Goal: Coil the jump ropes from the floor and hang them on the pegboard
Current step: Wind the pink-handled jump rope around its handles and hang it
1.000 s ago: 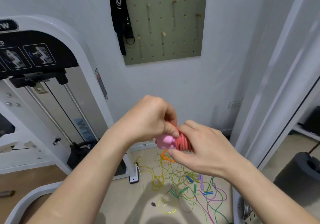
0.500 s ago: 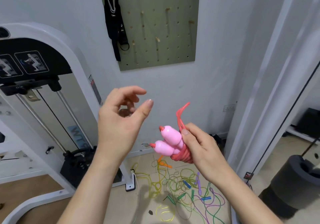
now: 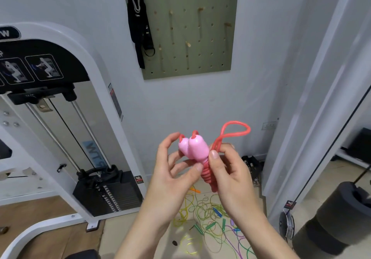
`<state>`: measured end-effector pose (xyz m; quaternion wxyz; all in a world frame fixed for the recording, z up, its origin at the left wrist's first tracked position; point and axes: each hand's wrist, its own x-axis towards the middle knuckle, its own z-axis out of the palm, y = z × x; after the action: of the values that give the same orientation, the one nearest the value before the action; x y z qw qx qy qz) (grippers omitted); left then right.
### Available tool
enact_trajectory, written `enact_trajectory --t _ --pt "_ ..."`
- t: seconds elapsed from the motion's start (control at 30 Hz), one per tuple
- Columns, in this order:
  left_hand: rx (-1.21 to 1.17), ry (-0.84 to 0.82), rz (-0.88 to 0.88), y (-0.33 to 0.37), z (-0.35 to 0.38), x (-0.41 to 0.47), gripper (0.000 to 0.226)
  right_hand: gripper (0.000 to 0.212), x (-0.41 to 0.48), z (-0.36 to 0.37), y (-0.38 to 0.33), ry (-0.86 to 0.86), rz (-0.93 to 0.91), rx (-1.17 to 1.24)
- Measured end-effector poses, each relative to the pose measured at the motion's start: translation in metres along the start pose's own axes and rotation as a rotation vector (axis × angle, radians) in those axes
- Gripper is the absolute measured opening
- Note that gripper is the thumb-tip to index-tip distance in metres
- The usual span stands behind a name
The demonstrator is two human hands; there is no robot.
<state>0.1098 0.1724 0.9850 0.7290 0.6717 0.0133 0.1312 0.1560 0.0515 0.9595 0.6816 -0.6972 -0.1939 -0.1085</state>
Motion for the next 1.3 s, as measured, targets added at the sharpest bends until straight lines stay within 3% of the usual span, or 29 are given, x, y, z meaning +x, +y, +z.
enact_trajectory --t 0.1,0.2,0.33,0.43,0.5,0.6,0.67,0.77,0.9,0.97,1.07,1.17,1.3 --pt "0.0 -0.138 0.007 0.011 -0.007 -0.002 0.061 0.006 -0.005 -0.007 -0.003 0.03 -0.342 -0.38" --pt "0.18 -0.039 0.067 0.024 -0.011 -0.001 0.051 0.018 -0.008 -0.012 -0.008 0.037 -0.562 -0.733" --pt "0.255 -0.113 0.12 0.028 -0.01 -0.006 0.051 0.016 -0.006 -0.013 -0.021 0.055 -0.62 -0.83" --pt "0.158 -0.265 0.146 0.03 -0.019 -0.014 0.055 0.018 -0.004 -0.015 -0.031 0.058 -0.635 -0.876" --pt "0.264 -0.375 0.175 0.034 -0.026 -0.018 0.059 0.026 -0.001 -0.015 -0.033 0.056 -0.656 -0.899" --pt "0.497 -0.227 0.275 0.035 -0.026 -0.014 0.046 0.025 0.0 -0.015 -0.033 0.037 -0.685 -0.943" --pt "0.49 -0.096 0.284 0.035 -0.023 -0.008 0.033 0.02 -0.001 -0.014 -0.036 0.018 -0.697 -0.95" --pt "0.406 -0.031 0.2 0.033 -0.023 0.001 0.032 0.031 -0.001 -0.012 -0.04 -0.007 -0.66 -0.962" --pt "0.477 0.066 0.256 0.034 -0.014 0.004 0.025 0.047 0.002 -0.011 -0.04 -0.036 -0.554 -1.056" --pt "0.508 0.084 0.288 0.035 -0.008 0.005 0.03 0.045 0.002 -0.01 -0.04 -0.07 -0.526 -1.041" --pt "0.668 0.075 0.365 0.035 -0.003 0.007 0.036 0.037 0.005 -0.01 -0.035 -0.14 -0.455 -0.95" --pt "0.795 0.026 0.429 0.036 -0.001 0.006 0.039 0.047 0.008 -0.011 -0.03 -0.19 -0.24 -0.853" --pt "0.953 -0.106 0.522 0.034 -0.002 0.006 0.039 0.04 0.01 -0.015 -0.032 -0.321 -0.079 -0.564"
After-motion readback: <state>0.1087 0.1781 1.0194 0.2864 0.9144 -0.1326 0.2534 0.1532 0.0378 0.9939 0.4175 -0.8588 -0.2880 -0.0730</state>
